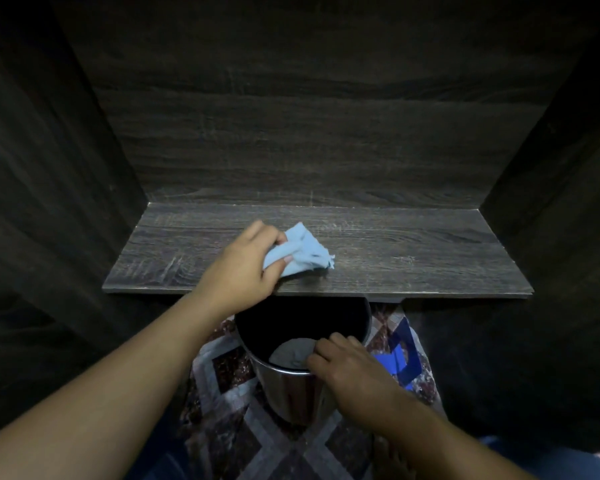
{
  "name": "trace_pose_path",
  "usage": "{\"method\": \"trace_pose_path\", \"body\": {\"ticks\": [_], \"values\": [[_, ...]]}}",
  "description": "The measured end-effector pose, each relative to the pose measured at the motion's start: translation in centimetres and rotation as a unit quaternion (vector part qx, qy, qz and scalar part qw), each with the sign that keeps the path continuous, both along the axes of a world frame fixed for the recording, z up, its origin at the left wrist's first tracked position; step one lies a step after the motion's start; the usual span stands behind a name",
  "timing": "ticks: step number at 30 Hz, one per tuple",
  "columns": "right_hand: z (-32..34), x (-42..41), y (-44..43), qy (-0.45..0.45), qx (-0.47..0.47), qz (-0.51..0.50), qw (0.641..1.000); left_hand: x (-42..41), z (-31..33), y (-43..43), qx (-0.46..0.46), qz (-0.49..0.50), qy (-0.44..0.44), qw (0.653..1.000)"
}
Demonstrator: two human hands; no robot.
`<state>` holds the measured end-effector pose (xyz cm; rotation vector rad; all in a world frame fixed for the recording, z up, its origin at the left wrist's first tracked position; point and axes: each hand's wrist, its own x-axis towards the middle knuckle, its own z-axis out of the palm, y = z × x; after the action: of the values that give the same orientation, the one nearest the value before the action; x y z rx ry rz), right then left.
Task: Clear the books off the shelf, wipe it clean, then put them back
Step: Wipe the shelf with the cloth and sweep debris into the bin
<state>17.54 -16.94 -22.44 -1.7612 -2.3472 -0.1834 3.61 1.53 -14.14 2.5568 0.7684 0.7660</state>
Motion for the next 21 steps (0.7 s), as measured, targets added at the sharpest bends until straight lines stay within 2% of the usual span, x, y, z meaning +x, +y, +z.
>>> {"method": "trace_pose_path", "body": {"ticks": [5, 8, 12, 15, 21], "values": [[-0.5, 0.9, 1.2, -0.005, 0.013, -0.009, 1.0, 3.0, 0.8, 4.7, 0.122, 0.017, -0.015, 0.992], [-0.7, 1.3, 1.7, 0.008, 0.024, -0.014, 1.0, 4.9, 0.2, 7.8, 0.246, 0.021, -0.009, 0.969], [-1.1, 2.0, 2.2, 0.022, 0.01, -0.024, 0.999, 7.1, -1.7, 10.5, 0.317, 0.033, -0.008, 0.948], [-1.5, 2.4, 2.3, 0.019, 0.008, -0.034, 0.999, 7.9, -3.6, 11.2, 0.303, 0.037, 0.053, 0.951], [-1.8, 2.5, 2.3, 0.012, 0.008, -0.046, 0.999, 8.1, -4.4, 11.0, 0.152, 0.016, 0.104, 0.983]]}}
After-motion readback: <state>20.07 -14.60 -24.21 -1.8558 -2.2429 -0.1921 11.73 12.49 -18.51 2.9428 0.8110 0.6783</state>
